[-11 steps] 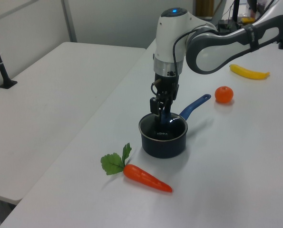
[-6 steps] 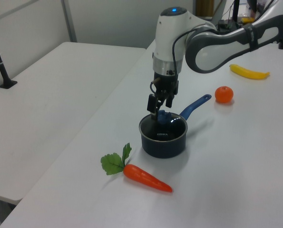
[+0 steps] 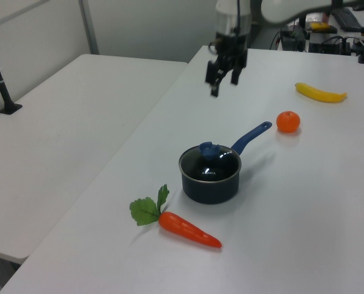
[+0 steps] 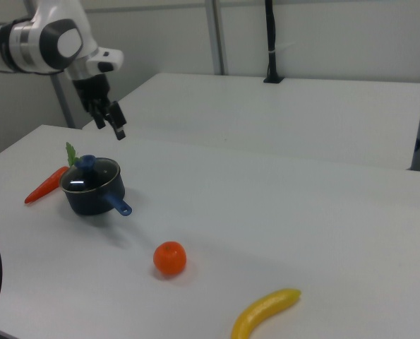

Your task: Close lid

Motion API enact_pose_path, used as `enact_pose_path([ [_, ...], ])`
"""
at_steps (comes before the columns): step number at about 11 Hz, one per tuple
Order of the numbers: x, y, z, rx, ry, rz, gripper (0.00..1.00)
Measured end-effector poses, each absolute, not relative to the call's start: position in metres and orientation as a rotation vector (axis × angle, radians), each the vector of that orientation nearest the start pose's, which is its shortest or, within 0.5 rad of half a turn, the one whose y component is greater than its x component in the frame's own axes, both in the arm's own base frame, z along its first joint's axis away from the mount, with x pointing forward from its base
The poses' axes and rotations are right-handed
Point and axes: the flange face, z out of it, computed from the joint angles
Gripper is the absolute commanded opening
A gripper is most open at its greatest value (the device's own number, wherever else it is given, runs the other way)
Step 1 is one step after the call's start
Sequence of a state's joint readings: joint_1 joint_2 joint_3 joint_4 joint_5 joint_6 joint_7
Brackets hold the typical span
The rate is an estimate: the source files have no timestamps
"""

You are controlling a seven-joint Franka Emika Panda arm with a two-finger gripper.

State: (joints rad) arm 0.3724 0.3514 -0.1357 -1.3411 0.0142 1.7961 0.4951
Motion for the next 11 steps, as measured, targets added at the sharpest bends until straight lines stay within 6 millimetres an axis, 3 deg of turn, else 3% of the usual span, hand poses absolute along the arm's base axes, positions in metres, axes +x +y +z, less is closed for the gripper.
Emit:
enact_pose_path([
  [4, 0.64, 0.03, 0.577, -3.109, 0.478, -0.113, 1.0],
  [6, 0.622, -0.018, 0.587, -3.109, 0.511, -0.044, 1.0],
  [8, 0.613, -0.036, 0.588, -3.113, 0.474, -0.006, 1.0],
  [11, 0.612, -0.034, 0.587, -3.117, 0.449, 0.016, 1.0],
])
